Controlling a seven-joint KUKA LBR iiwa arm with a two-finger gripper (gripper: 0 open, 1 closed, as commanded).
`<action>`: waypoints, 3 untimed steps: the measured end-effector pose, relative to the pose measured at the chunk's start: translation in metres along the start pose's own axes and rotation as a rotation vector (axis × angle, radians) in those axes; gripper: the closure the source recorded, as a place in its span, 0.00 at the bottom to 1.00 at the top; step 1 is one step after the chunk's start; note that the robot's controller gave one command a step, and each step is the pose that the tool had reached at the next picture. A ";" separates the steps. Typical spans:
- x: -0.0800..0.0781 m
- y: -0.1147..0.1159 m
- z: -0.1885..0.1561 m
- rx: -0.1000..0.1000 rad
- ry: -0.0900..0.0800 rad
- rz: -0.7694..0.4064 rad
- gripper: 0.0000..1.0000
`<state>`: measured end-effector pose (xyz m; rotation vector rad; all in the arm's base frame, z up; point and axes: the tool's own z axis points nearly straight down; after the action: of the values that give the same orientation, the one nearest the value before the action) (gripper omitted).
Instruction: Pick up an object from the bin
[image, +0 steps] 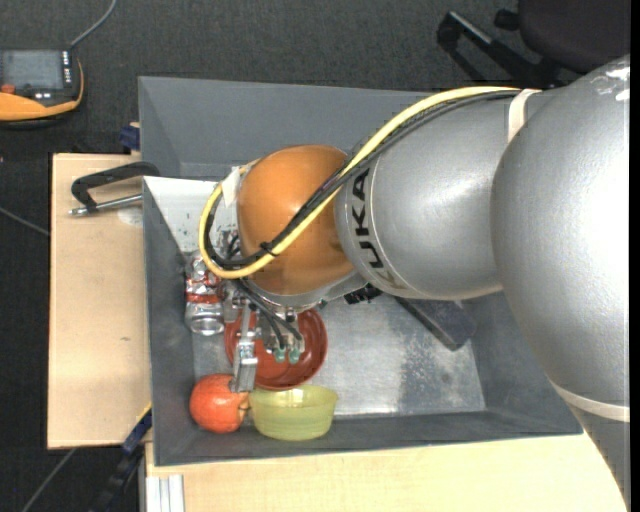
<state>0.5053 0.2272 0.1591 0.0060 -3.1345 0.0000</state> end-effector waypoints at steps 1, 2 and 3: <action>-0.039 -0.077 0.076 0.002 -0.002 0.027 0.00; -0.045 -0.067 0.085 -0.001 -0.012 -0.188 0.00; -0.044 -0.068 0.087 -0.001 -0.007 -0.186 1.00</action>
Offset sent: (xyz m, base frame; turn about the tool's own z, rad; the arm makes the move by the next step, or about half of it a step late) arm 0.0369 -0.0725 -0.0743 0.0202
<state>0.5488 0.1593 0.0720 0.2984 -3.1273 -0.0019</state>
